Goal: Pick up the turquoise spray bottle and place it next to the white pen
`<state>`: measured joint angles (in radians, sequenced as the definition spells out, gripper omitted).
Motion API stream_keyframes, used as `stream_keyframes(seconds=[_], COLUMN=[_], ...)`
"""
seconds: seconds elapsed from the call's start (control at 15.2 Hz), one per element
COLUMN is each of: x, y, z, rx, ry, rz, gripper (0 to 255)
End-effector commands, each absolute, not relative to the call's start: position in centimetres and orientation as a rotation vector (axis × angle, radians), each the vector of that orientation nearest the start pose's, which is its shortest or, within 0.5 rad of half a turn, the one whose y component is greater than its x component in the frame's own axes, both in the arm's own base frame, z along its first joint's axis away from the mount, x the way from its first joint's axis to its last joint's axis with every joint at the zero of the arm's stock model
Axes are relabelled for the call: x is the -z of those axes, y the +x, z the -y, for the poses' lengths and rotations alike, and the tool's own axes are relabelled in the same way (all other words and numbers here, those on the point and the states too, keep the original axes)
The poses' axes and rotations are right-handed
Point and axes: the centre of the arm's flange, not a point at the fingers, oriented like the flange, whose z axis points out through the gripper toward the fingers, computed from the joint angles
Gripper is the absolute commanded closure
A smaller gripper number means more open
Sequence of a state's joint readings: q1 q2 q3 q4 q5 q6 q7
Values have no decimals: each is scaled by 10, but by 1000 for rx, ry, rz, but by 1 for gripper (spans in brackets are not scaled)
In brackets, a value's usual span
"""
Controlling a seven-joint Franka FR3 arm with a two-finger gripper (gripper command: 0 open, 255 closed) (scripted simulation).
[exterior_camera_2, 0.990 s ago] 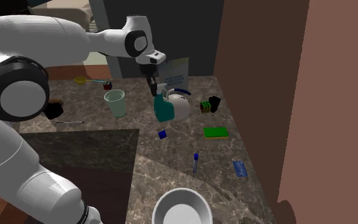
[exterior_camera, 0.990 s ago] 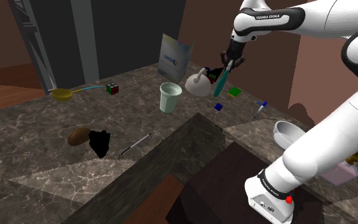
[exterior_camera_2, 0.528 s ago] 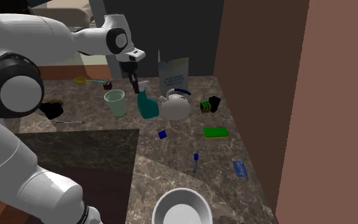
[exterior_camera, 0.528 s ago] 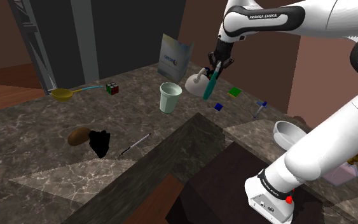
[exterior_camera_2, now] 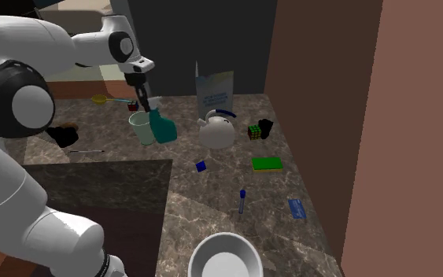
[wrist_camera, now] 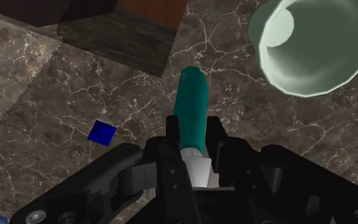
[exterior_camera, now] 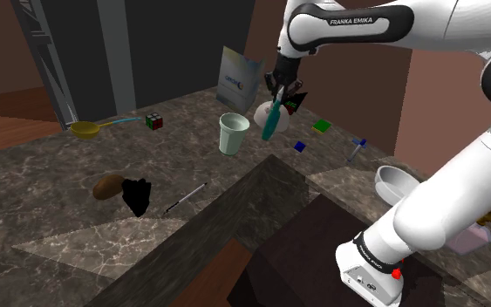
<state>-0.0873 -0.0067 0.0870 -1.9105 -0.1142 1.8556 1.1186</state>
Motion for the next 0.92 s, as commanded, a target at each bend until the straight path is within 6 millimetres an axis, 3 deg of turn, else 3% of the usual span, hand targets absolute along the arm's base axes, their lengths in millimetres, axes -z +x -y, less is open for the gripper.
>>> stream_keyframes(seconds=[0.0, 0.86], x=[-493, -493], y=[557, 582], z=[-19, -189], rx=[27, 27], ry=[-2791, -2791], rz=[-1684, -1684], gripper=[255, 255])
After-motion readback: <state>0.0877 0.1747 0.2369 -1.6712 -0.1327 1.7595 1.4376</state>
